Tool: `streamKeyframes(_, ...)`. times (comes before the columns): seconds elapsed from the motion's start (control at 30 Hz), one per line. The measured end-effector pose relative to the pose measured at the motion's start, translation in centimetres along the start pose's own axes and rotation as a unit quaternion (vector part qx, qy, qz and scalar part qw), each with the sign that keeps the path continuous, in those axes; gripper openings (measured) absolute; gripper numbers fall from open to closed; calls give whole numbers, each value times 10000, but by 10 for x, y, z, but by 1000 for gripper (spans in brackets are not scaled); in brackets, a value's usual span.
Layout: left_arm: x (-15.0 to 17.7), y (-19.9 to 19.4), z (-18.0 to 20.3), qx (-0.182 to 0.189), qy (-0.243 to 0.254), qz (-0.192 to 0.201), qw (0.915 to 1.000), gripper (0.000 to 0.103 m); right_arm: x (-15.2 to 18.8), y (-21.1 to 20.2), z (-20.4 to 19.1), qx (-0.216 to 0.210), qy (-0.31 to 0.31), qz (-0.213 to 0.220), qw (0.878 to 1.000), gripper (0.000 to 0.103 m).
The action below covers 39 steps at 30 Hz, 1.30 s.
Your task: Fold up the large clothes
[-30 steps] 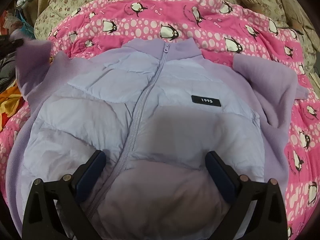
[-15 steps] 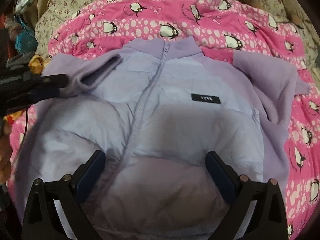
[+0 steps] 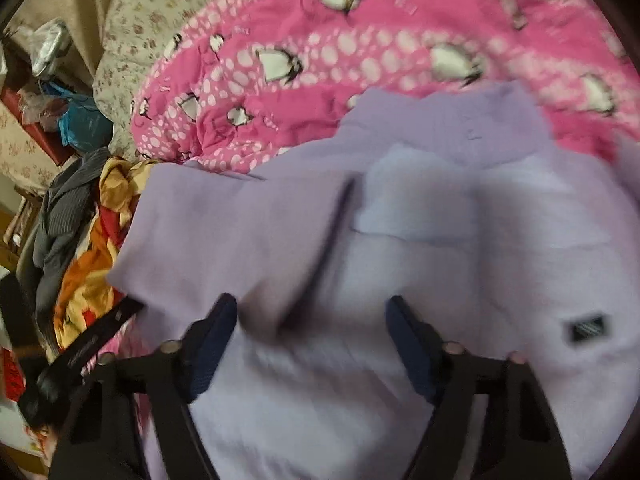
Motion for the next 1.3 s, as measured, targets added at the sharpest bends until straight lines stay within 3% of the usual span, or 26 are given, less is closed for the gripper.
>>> streamKeyframes(0.03, -2, -1, -3, 11, -62, 14, 10000, 18, -4, 10, -1, -97, 36, -16, 9999, 22)
streamKeyframes(0.13, -6, -8, -12, 45, -277, 80, 9996, 18, -8, 9, -4, -103, -21, 194, 9998, 14)
streamKeyframes(0.2, -9, -13, -17, 130, -406, 163, 9990, 18, -12, -15, -5, -17, -306, 518, 9982, 13)
streamKeyframes(0.33, -9, -26, -16, 257, -447, 401, 9979, 18, -10, -89, 32, 672, -391, 1257, 9890, 13)
streamKeyframes(0.47, 1, -21, 3, 376, -176, 236, 9989, 18, 3, -115, 83, 1784, -349, 1191, 9761, 13)
streamKeyframes(0.57, 10, -20, 22, 491, 55, 184, 9986, 18, 16, -114, 118, 2237, -137, 1004, 9694, 13)
streamKeyframes(0.8, 26, -20, 58, 657, 703, 222, 9951, 18, 31, -100, 160, 2190, 224, 694, 9730, 14)
streamKeyframes(0.97, 39, 11, 70, 131, 1227, -277, 9920, 18, 21, -112, 157, 2677, -18, 827, 9599, 14)
streamKeyframes(1.1, 40, 13, 67, 128, 1211, -301, 9921, 18, 28, -88, 178, 2751, 39, 129, 9613, 22)
streamKeyframes(1.2, 38, 10, 62, 238, 1059, -294, 9937, 18, 35, -107, 182, 2548, 327, 418, 9655, 29)
streamKeyframes(1.3, 40, 10, 64, 201, 1071, -280, 9936, 18, 35, -143, 173, 2486, 464, 1073, 9615, 32)
Point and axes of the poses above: each gripper's, at about its wrist camera, not at the fingertips, and y roughly the way its jaws point, z to its right, x to its underside, the point moved 3 cm from there along y, roughly the way its jaws point, and after that the axes turned 5 degrees about -y, right-handed, at the moved point
